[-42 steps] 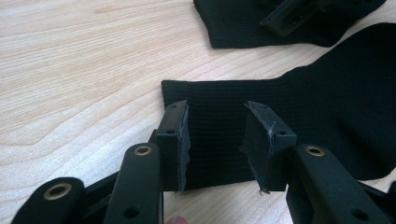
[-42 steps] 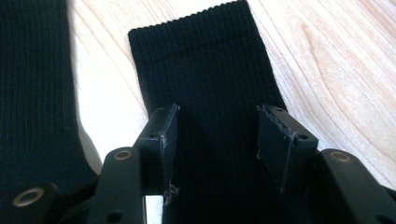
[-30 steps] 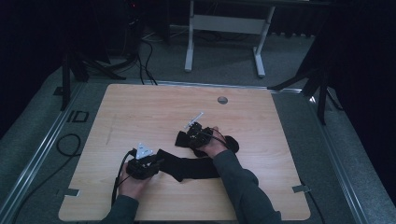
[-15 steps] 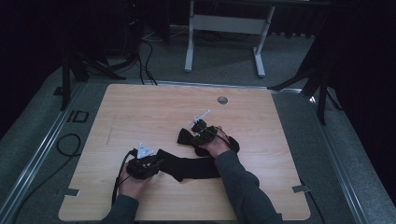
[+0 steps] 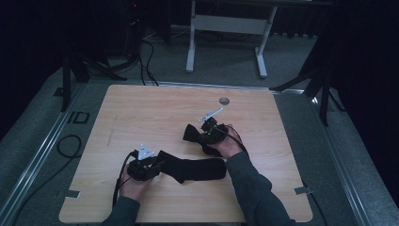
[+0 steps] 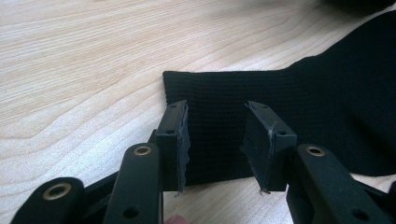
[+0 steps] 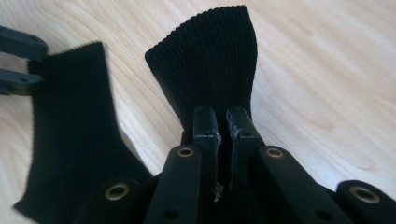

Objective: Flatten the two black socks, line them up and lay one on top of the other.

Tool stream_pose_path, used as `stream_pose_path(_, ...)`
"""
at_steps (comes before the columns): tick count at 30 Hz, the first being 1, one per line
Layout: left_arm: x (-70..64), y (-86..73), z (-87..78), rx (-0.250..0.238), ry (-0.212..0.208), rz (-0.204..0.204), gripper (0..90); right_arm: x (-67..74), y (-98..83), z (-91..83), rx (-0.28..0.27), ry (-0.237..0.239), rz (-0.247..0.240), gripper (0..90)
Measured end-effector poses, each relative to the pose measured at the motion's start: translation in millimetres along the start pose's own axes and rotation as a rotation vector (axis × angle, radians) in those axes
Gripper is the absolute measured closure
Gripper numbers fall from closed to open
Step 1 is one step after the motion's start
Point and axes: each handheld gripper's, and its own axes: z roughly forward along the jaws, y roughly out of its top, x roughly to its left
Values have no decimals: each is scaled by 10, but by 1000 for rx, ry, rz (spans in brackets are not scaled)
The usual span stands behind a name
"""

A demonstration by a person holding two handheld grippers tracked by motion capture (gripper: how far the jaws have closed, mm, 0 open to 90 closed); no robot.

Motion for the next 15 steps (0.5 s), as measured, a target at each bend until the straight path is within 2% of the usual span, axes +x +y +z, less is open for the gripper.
stream_pose_path(3, -2, 0, 2, -1, 1, 0, 605, -4, -4, -98, -25, 0, -3, 844)
stream_pose_path(6, 1, -1, -3, -1, 2, 1, 605, 14, -39, -309, -67, -3, -2, 844)
stream_pose_path(10, 3, -1, -9, -5, 5, -3, 604, 35, -69, -429, -92, -9, -11, 844)
stream_pose_path(15, 3, -1, -10, -6, 5, -4, 605, 61, -105, -680, -134, -26, -23, 844)
